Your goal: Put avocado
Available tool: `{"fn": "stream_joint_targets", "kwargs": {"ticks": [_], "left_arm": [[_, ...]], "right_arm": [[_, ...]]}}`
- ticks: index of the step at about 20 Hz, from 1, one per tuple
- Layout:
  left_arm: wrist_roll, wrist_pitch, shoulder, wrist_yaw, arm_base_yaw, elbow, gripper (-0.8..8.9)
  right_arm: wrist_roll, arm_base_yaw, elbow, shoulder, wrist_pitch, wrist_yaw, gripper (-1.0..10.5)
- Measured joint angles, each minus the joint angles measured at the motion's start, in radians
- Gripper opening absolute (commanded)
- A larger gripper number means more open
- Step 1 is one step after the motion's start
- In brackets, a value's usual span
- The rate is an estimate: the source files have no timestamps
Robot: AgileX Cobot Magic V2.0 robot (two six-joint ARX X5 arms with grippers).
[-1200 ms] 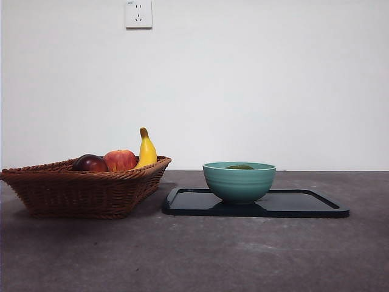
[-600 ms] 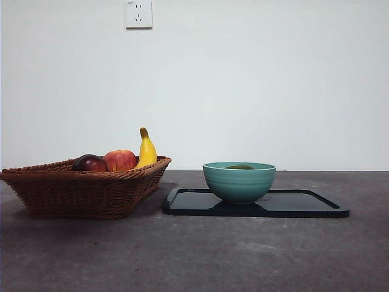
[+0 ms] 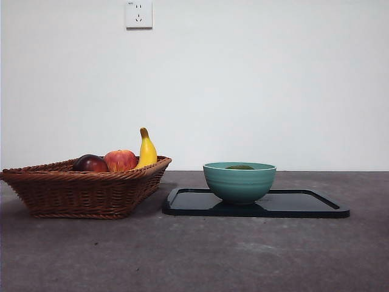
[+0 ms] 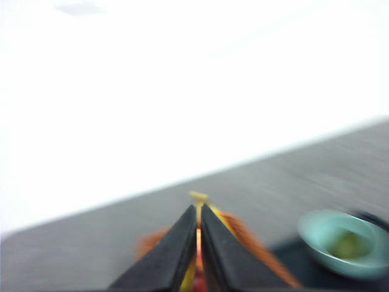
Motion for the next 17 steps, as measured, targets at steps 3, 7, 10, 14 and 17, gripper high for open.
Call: {"fn": "stream_joint_targets", "kwargs": {"ticks": [3,7,10,14,17], "left_arm": [[0.000,0.037,-0.113,-0.063,0.081,-0.153,0.08],[0.000,0.037,-0.235,-0.083,0.126,-0.342,0.08],[-0.001,0.034,-0.307,-0.083,0.131,-0.458,0.08],[0.000,0.034,-0.363,-0.083,0.131,-0.544,0.08],[-0.005,0.032,-0.391,-0.083,0.131,-0.590,0.08]], "right_arm": [[0.000,0.000,0.000,0.000,0.000,0.000,0.1],[0.000,0.000,0.000,0.000,0.000,0.000,0.1],[0.000,0.000,0.000,0.000,0.000,0.000,0.1],[0.000,0.000,0.000,0.000,0.000,0.000,0.1],[0.000,0.000,0.000,0.000,0.000,0.000,0.1]]}}
